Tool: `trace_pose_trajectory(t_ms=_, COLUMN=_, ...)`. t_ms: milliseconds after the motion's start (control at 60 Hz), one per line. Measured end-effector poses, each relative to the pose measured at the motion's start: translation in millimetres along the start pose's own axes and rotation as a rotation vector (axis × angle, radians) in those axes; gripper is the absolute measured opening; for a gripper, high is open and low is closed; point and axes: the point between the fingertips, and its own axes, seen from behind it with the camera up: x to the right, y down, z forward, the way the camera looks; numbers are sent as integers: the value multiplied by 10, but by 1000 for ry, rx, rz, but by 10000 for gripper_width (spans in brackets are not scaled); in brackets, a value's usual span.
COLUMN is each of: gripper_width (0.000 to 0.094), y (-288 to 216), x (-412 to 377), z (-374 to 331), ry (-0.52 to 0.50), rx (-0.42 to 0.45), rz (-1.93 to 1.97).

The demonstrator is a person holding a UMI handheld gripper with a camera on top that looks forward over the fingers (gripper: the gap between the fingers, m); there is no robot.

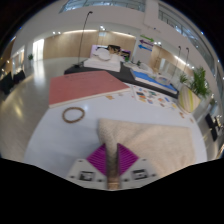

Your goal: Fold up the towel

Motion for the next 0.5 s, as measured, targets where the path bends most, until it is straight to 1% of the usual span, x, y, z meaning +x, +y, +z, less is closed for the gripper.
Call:
trace_pose_trajectory(t_ms=33, gripper_width=31, y=11, x=97, z=12, ry=43, rx=-4, rz=-16)
trace_pose_trajectory(t_ms=100, gripper_width=16, y=2, x=86, z=14, ry=24, rx=-13, rz=5)
trace_pose_trajectory(t_ms=183, gripper_width=9, y=-24, x=95, z=-46, ry=-25, rx=-34, rz=91)
trace_pose_trajectory(t_ms=283, gripper_width=9, y=-253, x=331, z=-212, ry=-67, rx=-24, rz=222)
trace_pose_trajectory(t_ms=333, gripper_width=12, y=-422, x=537, z=-301, ry=-60, rx=0, rz=264)
trace_pose_trajectory(t_ms=433, gripper_width=10, y=-693, x=1269, z=-520, ry=-31, rx=57, rz=277)
trace_pose_trajectory(t_ms=500, gripper_width=11, y=-745, x=1826, z=-595, ry=20, rx=76, rz=250)
